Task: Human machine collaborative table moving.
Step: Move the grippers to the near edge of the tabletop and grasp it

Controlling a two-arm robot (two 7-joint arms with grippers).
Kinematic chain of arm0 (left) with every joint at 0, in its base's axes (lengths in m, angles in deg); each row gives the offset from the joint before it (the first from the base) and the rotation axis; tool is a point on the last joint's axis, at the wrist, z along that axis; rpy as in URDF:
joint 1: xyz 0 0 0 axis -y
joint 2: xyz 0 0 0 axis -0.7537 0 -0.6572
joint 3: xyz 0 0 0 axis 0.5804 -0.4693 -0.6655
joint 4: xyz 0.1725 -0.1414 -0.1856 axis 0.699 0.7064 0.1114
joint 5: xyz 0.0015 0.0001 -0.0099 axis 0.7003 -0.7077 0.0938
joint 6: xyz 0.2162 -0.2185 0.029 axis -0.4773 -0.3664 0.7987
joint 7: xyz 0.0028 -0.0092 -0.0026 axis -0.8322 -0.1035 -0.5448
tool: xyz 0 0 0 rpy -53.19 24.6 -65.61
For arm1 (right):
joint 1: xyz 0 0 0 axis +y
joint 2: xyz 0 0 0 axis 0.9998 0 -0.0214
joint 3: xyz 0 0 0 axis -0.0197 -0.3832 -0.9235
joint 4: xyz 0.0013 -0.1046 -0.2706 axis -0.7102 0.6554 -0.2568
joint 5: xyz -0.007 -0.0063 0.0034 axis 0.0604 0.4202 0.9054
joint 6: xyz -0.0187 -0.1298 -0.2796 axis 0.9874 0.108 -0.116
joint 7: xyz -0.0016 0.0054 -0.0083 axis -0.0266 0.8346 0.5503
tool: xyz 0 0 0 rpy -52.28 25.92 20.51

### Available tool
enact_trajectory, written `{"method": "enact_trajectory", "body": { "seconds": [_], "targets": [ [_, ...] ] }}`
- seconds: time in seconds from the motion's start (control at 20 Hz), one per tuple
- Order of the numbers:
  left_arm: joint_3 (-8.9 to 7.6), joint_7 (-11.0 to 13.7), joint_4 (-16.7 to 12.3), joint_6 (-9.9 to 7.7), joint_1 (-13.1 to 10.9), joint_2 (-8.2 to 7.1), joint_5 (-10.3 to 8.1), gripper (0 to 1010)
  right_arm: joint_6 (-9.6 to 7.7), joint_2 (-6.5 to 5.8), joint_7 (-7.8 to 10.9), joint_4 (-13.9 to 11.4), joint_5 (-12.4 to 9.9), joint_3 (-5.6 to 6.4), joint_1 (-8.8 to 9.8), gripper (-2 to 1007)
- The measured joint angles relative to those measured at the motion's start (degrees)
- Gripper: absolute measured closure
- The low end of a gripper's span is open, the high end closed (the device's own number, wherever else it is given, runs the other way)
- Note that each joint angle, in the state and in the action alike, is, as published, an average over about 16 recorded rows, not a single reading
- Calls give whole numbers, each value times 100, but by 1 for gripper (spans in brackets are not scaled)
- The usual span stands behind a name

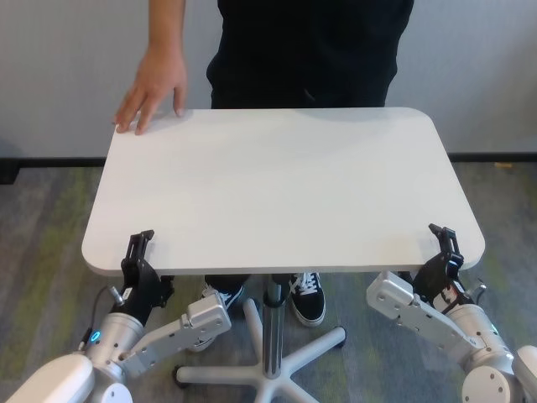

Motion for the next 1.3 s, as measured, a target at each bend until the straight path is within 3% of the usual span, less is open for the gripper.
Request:
{"method": "enact_trajectory", "body": {
  "seconds": [0.45,0.9,1.3],
  "targets": [
    [0,-1,0,0,0,0,0,227,-6,0,0,-3,4,-1,0,128],
    [0,-4,-1,0,1,0,1,447,-8,0,-2,-5,6,-1,0,409],
    [0,-7,-1,1,1,0,2,540,-8,-1,-4,-6,11,-1,0,599]
  ]
}}
